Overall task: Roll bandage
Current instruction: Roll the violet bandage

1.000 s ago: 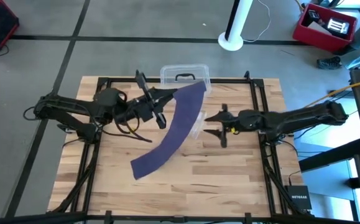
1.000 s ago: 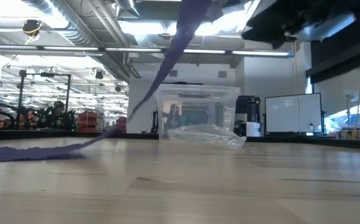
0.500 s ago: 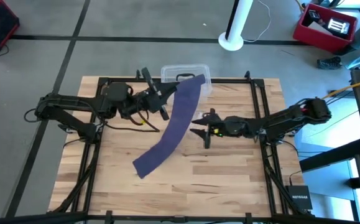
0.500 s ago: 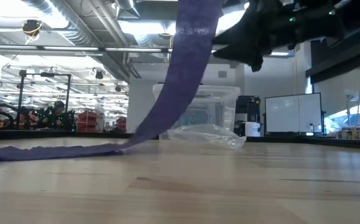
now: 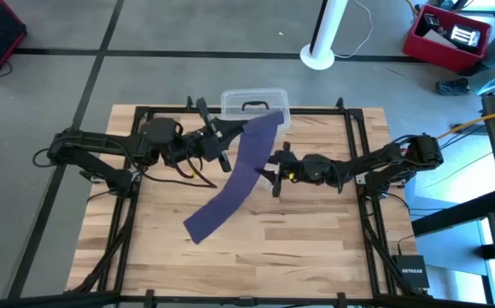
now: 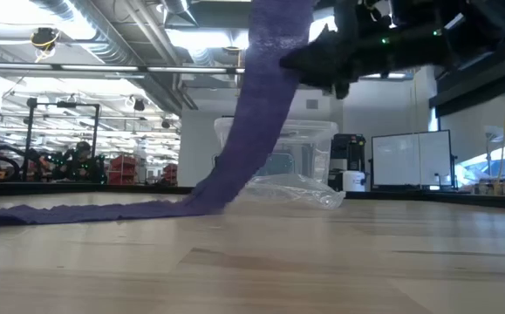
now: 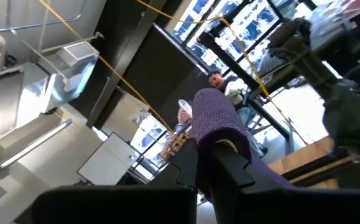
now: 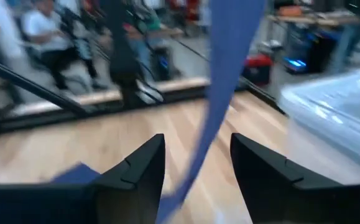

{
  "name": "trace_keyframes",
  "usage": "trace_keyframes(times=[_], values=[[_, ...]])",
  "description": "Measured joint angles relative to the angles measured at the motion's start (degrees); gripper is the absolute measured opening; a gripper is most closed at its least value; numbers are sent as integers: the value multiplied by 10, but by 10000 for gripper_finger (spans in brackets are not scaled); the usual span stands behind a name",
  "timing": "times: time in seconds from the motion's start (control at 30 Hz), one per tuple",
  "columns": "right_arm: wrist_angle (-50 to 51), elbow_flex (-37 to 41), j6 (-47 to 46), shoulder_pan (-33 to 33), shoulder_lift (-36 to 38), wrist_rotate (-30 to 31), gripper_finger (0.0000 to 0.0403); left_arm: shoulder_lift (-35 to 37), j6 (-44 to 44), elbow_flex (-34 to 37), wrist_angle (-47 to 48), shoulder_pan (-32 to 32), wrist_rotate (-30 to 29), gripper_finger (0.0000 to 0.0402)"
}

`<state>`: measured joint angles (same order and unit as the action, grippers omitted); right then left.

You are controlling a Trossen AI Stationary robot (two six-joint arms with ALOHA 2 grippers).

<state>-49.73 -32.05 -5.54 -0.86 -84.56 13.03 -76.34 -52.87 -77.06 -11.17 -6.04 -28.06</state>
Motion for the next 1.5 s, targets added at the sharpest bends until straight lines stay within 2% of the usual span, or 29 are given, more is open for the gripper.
trace_keyframes(times=[0.13, 0.43, 0.53, 0.63, 0.7, 0.8, 0.93, 1.13, 1.27, 1.5], values=[[-75, 0, 13, 19, -24, -12, 183, 0, 15, 0, 9, 0, 10, 11], [-75, -35, 45, 31, -62, -69, 174, 0, 21, 0, 18, 0, 11, 11], [-72, -40, 63, 26, -58, -95, 123, 0, 19, 0, 23, 0, 11, 11], [-60, -39, 88, 10, -45, -125, 35, 1, 11, 0, 21, 0, 8, 11], [-38, -39, 103, -9, -23, -144, 13, 3, 5, 0, 14, 2, 4, 11], [-1, -39, 104, -44, 9, -136, 23, 7, 4, 0, 11, 10, -7, 11], [40, -39, 104, -96, 52, -132, 6, 12, 4, 0, 13, 26, -15, 11], [65, -61, 104, -165, 100, -105, 6, 12, -21, 0, 23, 34, -14, 6], [132, -108, 110, -204, 112, -96, 6, 12, -24, 0, 41, 34, -21, 5], [328, -237, 161, -271, 112, -2, 5, 12, -2, 12, 78, 30, -40, 3]])
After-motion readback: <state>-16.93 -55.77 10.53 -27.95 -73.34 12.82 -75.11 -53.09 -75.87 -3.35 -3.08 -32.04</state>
